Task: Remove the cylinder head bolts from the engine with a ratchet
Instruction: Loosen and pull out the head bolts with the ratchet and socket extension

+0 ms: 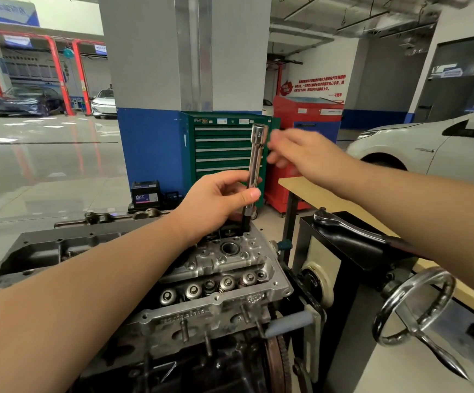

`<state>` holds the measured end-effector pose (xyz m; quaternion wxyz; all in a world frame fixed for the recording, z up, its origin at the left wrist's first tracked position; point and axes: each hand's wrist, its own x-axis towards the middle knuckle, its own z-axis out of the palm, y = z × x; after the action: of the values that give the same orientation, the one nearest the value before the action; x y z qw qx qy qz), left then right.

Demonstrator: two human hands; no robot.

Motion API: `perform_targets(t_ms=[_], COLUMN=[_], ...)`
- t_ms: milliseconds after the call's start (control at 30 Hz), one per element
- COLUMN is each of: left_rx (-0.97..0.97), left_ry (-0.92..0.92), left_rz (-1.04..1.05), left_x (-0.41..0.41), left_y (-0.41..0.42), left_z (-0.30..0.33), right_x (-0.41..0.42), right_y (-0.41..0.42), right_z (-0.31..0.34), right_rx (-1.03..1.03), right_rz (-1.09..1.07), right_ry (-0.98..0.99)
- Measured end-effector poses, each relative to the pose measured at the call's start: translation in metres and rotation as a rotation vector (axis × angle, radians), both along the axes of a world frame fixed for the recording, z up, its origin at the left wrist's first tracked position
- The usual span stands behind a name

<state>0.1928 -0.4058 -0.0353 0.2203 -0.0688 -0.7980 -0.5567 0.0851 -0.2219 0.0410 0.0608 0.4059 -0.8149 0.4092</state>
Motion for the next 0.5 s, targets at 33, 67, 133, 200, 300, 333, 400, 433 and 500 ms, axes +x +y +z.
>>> perform_targets(t_ms=[33,67,133,200,300,333,400,433,500], left_rx=[-0.001,0.001,0.009,0.024,0.052,0.055,0.064,0.063,0.051], left_ry=[0.005,0.009,0.011,0.007,0.011,0.008,0.002,-0.002,0.001], left_rz=[0.01,0.017,0.024,0.018,0.013,0.012,0.009,0.008,0.014], left_x=[0.001,0.001,0.002,0.003,0.001,0.0,0.0,0.0,-0.001], left_y=[0.0,0.001,0.0,0.0,0.0,0.0,0.0,0.0,0.0], left_z=[0.0,-0.001,-0.002,-0.003,-0.004,-0.004,-0.005,-0.005,-0.005], right_x=[-0.013,-0.028,-0.061,-0.087,-0.115,-0.121,-0.13,-0.133,-0.134], right_y=[0.008,0.018,0.037,0.053,0.069,0.071,0.073,0.073,0.072], right_z=[-0.011,-0.023,-0.05,-0.079,-0.117,-0.127,-0.143,-0.148,-0.153], right_rx=[0.038,0.093,0.255,0.41,0.513,0.553,0.619,0.616,0.575], right_rz=[-0.082,-0.167,-0.353,-0.499,-0.585,-0.597,-0.616,-0.625,-0.617], right_ry=[0.001,0.016,0.049,-0.014,-0.068,-0.048,0.053,0.096,0.132])
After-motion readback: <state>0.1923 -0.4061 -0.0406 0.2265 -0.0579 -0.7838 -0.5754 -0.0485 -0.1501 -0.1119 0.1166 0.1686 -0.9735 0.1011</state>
